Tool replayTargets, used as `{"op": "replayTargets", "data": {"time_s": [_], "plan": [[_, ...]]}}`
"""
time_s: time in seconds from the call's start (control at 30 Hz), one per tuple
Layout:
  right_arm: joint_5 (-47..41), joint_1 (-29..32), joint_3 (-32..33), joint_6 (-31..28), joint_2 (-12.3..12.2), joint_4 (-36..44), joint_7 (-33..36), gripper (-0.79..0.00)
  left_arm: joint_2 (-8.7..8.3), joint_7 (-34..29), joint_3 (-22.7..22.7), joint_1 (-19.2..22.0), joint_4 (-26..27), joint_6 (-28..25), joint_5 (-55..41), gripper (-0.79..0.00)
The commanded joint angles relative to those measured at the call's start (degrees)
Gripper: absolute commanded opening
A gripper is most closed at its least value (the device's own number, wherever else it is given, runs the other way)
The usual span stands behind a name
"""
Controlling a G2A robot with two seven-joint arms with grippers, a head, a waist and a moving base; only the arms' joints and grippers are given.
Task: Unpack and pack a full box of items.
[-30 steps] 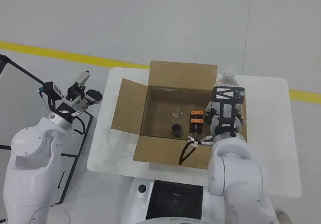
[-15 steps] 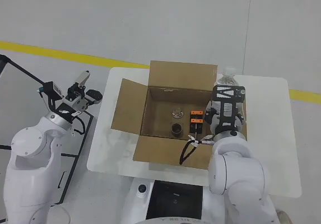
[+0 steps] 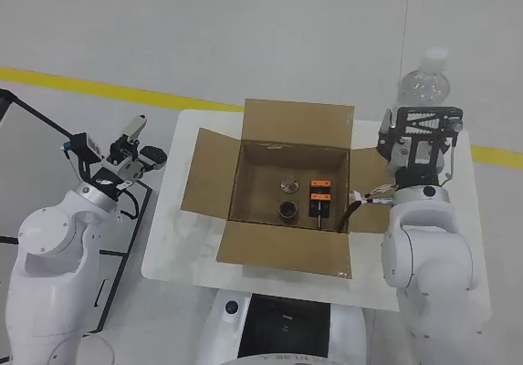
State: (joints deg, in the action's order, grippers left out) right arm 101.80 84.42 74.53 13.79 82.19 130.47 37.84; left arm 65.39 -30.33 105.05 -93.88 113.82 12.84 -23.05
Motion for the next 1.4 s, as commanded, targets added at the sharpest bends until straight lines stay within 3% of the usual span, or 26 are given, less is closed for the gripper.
{"op": "replayTargets", "data": {"time_s": [0.0, 0.1, 0.47, 0.57, 0.8, 1.03, 1.13, 1.37], "plan": [[-2.4, 0.9, 2.6, -3.8, -0.3, -0.5, -4.9, -0.785, 0.00, 0.0, 0.0, 0.0, 0.0, 0.0, 0.0, 0.000], [-4.2, 2.9, 7.7, -8.1, -0.9, -1.3, -9.3, -0.785, 0.00, 0.0, 0.0, 0.0, 0.0, 0.0, 0.0, 0.000], [-4.2, 2.9, 7.7, -8.1, -0.9, -1.3, -9.3, -0.785, 0.00, 0.0, 0.0, 0.0, 0.0, 0.0, 0.0, 0.000], [-4.0, 3.3, 8.8, -8.8, -1.0, -2.5, -12.0, -0.785, 0.00, 0.0, 0.0, 0.0, 0.0, 0.0, 0.0, 0.000], [-6.6, 7.1, 21.8, -15.5, -2.2, -3.9, -23.7, -0.785, 0.00, 0.0, 0.0, 0.0, 0.0, 0.0, 0.0, 0.000], [-7.9, 10.1, 35.0, -23.0, -3.5, -11.7, -36.3, -0.785, 0.00, 0.0, 0.0, 0.0, 0.0, 0.0, 0.0, 0.000], [-7.6, 10.3, 37.2, -23.6, -3.8, -15.5, -38.4, -0.785, 0.00, 0.0, 0.0, 0.0, 0.0, 0.0, 0.0, 0.000], [-7.6, 10.3, 37.2, -23.6, -3.8, -15.5, -38.4, -0.785, 0.00, 0.0, 0.0, 0.0, 0.0, 0.0, 0.0, 0.000]]}}
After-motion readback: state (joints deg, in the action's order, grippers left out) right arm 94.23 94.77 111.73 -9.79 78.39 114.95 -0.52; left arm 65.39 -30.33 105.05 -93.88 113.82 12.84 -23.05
